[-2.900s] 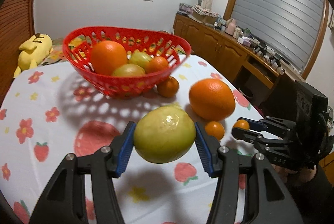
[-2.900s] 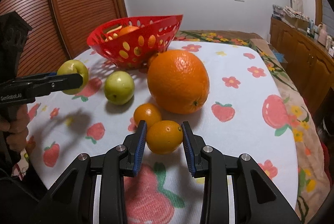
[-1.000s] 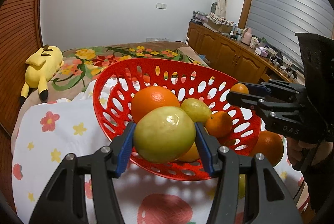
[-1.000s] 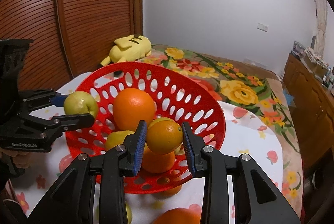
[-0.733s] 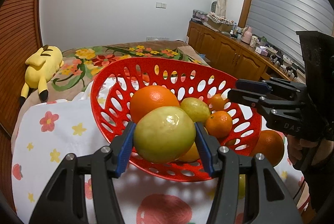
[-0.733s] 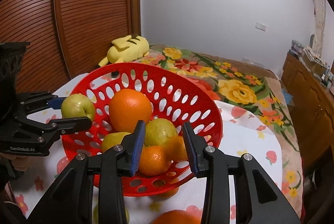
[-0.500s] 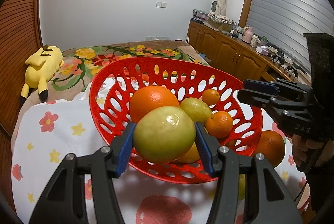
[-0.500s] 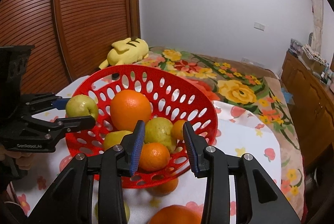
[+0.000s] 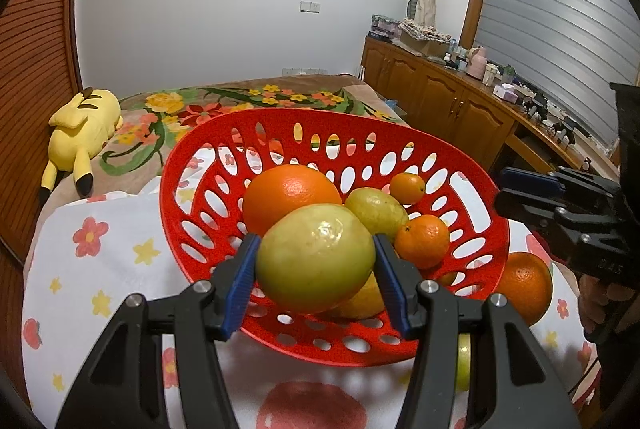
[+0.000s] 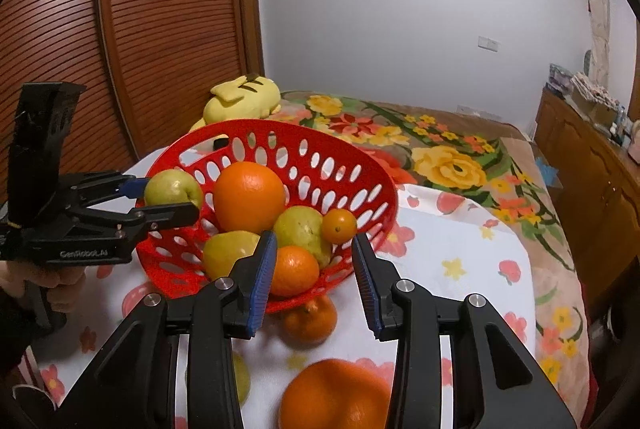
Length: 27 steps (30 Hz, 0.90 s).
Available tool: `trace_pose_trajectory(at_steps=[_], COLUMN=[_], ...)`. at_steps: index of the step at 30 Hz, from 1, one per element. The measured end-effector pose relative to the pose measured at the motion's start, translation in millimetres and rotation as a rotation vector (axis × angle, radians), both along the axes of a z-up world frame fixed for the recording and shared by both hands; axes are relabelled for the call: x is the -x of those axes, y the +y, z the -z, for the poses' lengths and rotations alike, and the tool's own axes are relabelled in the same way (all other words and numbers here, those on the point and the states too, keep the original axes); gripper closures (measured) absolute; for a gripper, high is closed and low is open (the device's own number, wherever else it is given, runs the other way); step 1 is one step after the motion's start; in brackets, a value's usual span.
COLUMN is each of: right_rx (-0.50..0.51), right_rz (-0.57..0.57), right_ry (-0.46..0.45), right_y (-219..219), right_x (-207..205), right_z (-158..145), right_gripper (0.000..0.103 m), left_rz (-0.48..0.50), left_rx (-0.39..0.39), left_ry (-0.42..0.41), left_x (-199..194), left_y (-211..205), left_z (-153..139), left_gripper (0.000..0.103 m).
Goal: Organize fruits
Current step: 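Open both tools and withdraw toward the large orange and a green fruit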
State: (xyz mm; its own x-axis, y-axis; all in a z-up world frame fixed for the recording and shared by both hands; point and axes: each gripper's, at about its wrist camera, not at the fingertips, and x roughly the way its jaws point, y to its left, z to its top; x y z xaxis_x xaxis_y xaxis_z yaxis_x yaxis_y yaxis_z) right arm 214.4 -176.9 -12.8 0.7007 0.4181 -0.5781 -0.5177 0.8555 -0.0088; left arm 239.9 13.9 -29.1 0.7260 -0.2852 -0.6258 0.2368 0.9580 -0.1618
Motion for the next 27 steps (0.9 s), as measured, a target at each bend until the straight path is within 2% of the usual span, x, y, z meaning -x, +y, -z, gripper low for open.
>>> trace_pose_trajectory(at_steps=[2, 11, 18, 27], right_rx=[-0.004, -0.02, -0.047, -0.07], right_rz=[0.01, 0.06, 0.112, 0.16], right_ry=[0.0, 0.0, 0.024, 0.048], right_y=[-5, -28, -47, -69], right_x=[4, 26, 43, 65], right_z=[-1, -2, 6, 16], right_gripper=[0.064, 0.061, 0.045, 0.04], left_rz=[-0.003, 0.008, 0.024, 0.049], left_rx=[-0.002, -0.016, -0.018, -0.022], left_ry=[-0.009, -0.016, -0.041, -0.037], left_x=[0, 13, 41, 77], left_y=[-1, -13, -22, -30], left_z=[-1, -8, -18, -14], left_gripper=[0.042, 0.04, 0.038, 0.038])
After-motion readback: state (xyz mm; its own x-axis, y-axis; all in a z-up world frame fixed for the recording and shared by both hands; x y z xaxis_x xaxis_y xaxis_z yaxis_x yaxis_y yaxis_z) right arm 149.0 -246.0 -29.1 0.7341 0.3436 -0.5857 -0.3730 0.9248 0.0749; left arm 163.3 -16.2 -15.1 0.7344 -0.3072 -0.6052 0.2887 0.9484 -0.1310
